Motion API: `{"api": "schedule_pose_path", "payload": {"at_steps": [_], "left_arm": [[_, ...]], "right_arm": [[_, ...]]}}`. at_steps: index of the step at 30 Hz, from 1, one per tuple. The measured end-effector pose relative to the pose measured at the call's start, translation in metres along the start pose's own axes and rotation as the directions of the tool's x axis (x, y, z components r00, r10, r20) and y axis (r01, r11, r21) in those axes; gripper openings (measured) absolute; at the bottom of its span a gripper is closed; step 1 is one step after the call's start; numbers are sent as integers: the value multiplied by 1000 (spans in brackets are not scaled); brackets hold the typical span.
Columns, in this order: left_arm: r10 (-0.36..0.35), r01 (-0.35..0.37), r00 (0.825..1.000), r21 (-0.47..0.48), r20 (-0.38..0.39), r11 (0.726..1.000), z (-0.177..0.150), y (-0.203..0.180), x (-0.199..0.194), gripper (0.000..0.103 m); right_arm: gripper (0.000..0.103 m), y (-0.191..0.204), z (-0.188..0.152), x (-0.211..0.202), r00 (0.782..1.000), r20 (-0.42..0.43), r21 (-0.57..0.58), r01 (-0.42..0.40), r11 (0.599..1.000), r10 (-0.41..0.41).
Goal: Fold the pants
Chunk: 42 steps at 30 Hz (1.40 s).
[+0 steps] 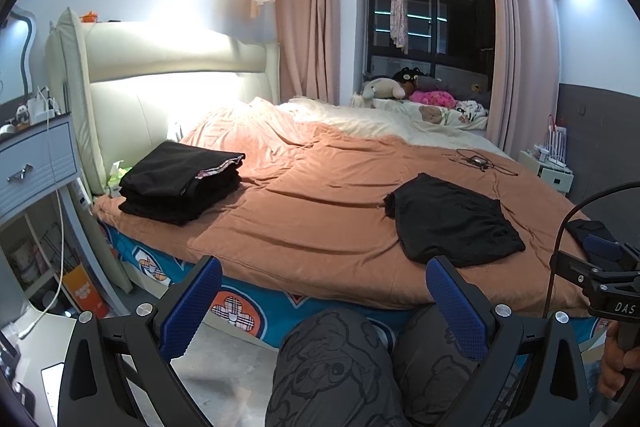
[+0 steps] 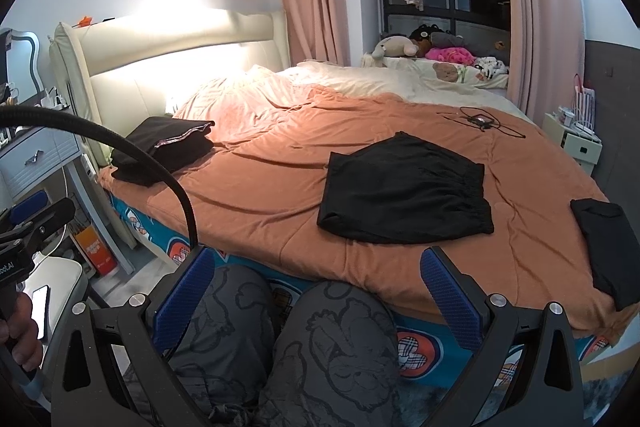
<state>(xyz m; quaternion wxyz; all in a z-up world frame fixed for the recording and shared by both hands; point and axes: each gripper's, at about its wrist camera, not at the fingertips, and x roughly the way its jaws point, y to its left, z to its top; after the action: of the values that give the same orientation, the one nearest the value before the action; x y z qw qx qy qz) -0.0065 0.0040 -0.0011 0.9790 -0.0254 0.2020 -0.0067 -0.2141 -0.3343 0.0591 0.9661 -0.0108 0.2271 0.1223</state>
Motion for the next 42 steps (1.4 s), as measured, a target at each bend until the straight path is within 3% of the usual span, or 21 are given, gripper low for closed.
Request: {"api": "schedule_pose_path", "payload": {"at_steps": [30,42], "left_arm": [[-3,3,1000,9,4,1000,2,6,4,102],[6,-6,1000,-1,-6,1000,15,11,20,102]], "right_arm": [[103,0,0,1,1000,3,-1,2,1000,-2],[103,-17,17,11,1000,-14,22,5,1000,-5]]}}
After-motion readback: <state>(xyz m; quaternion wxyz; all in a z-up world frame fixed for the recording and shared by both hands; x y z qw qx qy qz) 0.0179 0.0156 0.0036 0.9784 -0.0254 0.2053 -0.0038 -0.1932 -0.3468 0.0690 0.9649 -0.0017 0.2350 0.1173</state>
